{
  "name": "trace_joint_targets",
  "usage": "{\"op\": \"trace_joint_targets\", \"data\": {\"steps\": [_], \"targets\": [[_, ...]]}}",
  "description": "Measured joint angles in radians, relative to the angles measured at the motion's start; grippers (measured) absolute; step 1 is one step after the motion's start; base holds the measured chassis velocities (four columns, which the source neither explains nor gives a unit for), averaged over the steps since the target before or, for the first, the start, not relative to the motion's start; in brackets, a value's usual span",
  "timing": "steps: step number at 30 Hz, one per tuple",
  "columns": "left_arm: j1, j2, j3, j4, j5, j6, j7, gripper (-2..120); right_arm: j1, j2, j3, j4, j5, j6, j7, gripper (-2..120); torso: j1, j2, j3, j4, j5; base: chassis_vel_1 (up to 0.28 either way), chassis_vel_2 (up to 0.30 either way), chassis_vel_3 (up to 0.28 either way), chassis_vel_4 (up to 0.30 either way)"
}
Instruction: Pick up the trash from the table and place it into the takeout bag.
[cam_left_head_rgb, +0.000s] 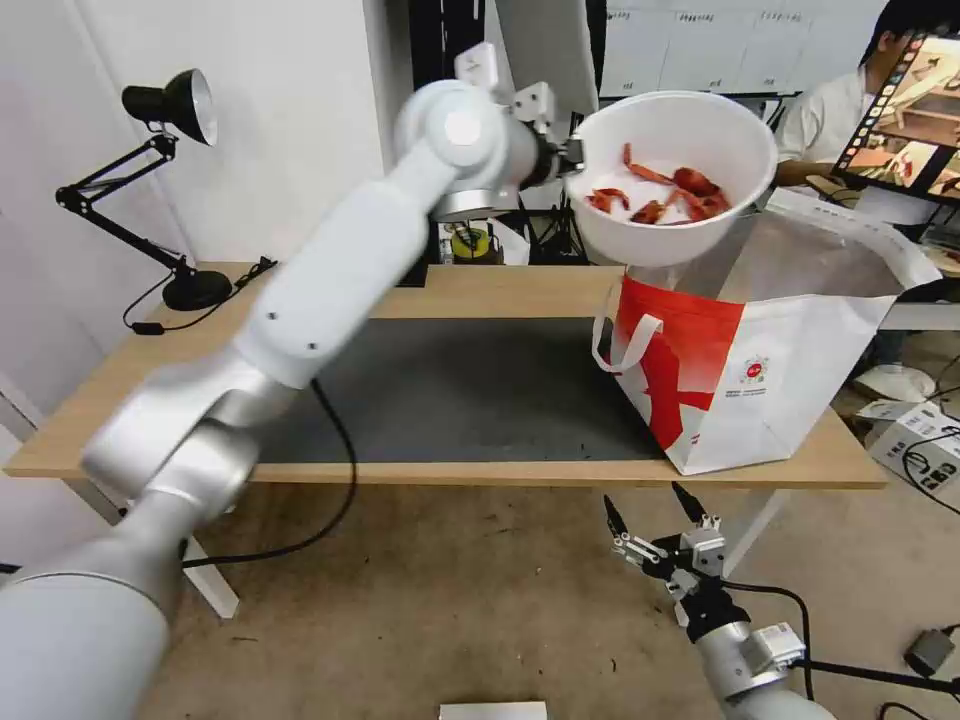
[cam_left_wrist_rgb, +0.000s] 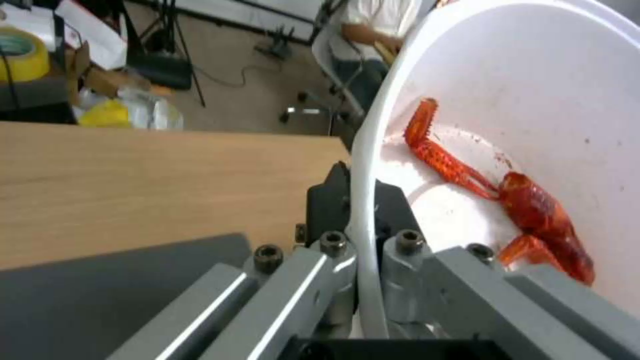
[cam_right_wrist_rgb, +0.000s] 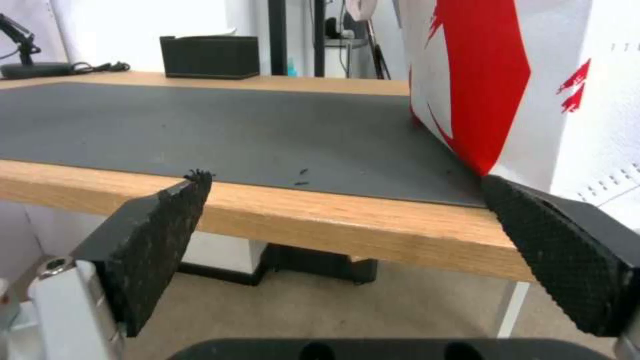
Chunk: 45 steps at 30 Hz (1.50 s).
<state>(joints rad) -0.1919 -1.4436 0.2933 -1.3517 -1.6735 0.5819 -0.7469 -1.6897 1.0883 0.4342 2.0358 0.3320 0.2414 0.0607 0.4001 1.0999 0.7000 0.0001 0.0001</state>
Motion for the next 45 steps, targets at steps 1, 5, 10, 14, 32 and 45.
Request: {"op": "trace_joint_targets", "data": {"steps": [1,5,10,14,32,45], "targets": [[0.005,-0.033,0.025,0.020,0.048,-0.055,0.001,0,0.000,0.000,0.000,0.000,0.000,0.000,0.000,100,0.000,0.000,0.000,-0.0001,0.0001,0.000,0.000,0.000,0.000],[0.026,-0.088,0.088,0.057,0.203,-0.180,0.048,0,0.000,0.000,0.000,0.000,0.000,0.000,0.000,100,0.000,0.000,0.000,-0.0003,0.0002,0.000,0.000,0.000,0.000],[0.060,-0.118,0.152,0.058,0.336,-0.255,0.083,0,0.000,0.000,0.000,0.000,0.000,0.000,0.000,100,0.000,0.000,0.000,-0.0002,0.0001,0.000,0.000,0.000,0.000],[0.072,-0.102,0.204,0.035,0.361,-0.265,0.112,0,0.000,0.000,0.000,0.000,0.000,0.000,0.000,100,0.000,0.000,0.000,-0.0001,-0.0001,0.000,0.000,0.000,0.000],[0.055,-0.107,0.246,0.068,0.397,-0.270,0.115,0,0.000,0.000,0.000,0.000,0.000,0.000,0.000,100,0.000,0.000,0.000,-0.0001,-0.0001,0.000,0.000,0.000,0.000],[0.049,-0.110,0.230,0.090,0.394,-0.282,0.116,0,0.000,0.000,0.000,0.000,0.000,0.000,0.000,100,0.000,0.000,0.000,-0.0001,-0.0002,0.000,0.000,0.000,0.000]]}}
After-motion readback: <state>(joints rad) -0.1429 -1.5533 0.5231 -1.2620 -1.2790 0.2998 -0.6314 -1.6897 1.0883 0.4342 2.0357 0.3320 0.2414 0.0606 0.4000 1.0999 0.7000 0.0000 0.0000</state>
